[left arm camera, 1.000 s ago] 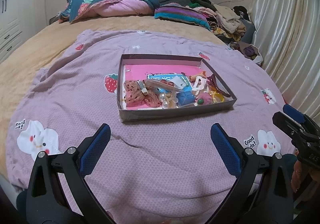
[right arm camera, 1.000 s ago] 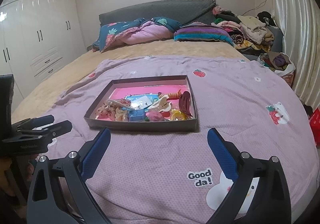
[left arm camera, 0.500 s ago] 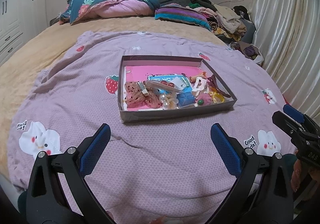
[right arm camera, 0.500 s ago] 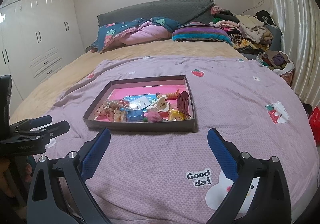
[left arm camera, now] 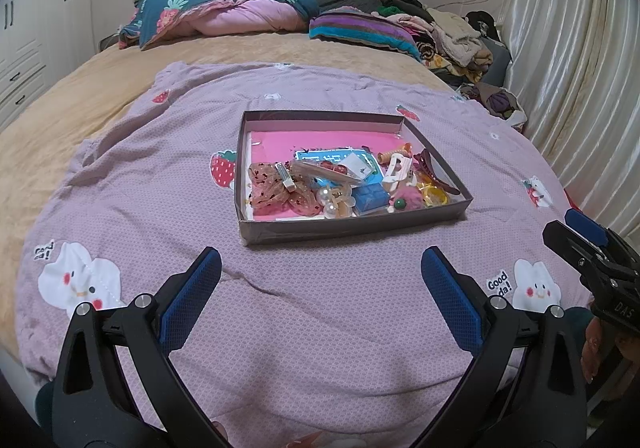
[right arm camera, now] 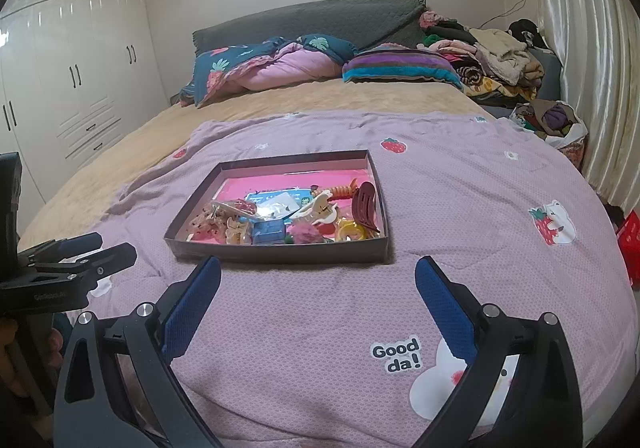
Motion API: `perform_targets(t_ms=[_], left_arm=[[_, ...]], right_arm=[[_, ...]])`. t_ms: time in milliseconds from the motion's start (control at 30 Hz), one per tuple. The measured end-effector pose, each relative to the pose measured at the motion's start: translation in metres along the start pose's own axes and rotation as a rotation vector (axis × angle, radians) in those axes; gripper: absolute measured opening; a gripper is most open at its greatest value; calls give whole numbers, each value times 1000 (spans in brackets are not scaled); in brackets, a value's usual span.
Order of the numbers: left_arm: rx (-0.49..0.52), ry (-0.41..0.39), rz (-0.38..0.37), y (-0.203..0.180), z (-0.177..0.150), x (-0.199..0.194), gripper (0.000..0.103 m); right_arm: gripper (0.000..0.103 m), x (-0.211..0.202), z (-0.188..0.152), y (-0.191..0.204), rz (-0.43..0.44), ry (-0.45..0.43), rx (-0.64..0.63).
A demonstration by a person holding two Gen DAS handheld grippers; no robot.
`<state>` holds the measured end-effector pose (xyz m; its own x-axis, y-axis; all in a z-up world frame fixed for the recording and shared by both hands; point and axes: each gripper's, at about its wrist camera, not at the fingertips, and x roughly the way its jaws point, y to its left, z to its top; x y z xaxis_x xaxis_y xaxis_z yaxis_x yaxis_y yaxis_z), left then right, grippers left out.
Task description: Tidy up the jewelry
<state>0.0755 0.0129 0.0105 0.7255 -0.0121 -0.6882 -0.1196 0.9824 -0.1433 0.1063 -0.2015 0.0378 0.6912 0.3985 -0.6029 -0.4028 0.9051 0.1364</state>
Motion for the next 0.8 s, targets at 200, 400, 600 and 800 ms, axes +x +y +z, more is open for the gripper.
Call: perform_targets(t_ms=[200,400,600,800], left_arm=[[-1,1,0,3,2,0,93],[-3,4,0,3,2,-1,93],[0,4,3,3,1,0,93],[-1,5,4,3,1,-1,93]], right_arm=[[97,0,0,0,-1,0,-1],[97,0,0,0,-2,0,-2],[97,0,0,0,-2,-1,0],[97,0,0,0,-4,0,1]])
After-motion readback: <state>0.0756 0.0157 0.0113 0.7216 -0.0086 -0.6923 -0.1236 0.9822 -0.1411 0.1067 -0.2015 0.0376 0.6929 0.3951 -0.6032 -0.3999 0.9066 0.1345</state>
